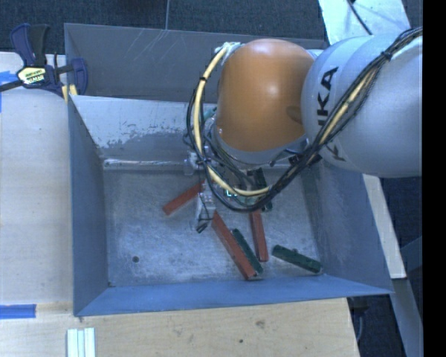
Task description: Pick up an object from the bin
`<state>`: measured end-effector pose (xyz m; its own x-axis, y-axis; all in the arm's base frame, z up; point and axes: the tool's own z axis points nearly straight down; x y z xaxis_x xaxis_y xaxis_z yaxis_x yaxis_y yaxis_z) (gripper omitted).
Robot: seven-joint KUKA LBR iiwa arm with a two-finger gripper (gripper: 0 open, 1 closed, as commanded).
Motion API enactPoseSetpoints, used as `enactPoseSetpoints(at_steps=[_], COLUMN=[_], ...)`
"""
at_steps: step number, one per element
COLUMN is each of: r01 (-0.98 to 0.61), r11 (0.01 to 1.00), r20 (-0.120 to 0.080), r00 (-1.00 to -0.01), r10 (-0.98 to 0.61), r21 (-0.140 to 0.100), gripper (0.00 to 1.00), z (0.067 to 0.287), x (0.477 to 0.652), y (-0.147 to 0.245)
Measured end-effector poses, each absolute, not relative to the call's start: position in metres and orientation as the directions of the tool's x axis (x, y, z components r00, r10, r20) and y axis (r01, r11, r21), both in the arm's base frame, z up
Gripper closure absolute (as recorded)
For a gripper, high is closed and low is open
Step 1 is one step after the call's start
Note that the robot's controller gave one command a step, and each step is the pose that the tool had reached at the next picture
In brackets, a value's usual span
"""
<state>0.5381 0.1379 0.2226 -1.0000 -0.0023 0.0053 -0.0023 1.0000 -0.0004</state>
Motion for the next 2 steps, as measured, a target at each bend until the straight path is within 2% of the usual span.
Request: enactPoseSetpoints(at_steps=[1,2], r01=[0.125,0.037], r11=[0.992,0.999], r20=[-0.003,-0.001], r00=[-0.992,-0.999], r10=[0.125,0.037], r21=[0.004,0.0], gripper=[0.0,0.0], z=[0.195,0.182], x=[0.577,0.583], y=[0.21,0.21])
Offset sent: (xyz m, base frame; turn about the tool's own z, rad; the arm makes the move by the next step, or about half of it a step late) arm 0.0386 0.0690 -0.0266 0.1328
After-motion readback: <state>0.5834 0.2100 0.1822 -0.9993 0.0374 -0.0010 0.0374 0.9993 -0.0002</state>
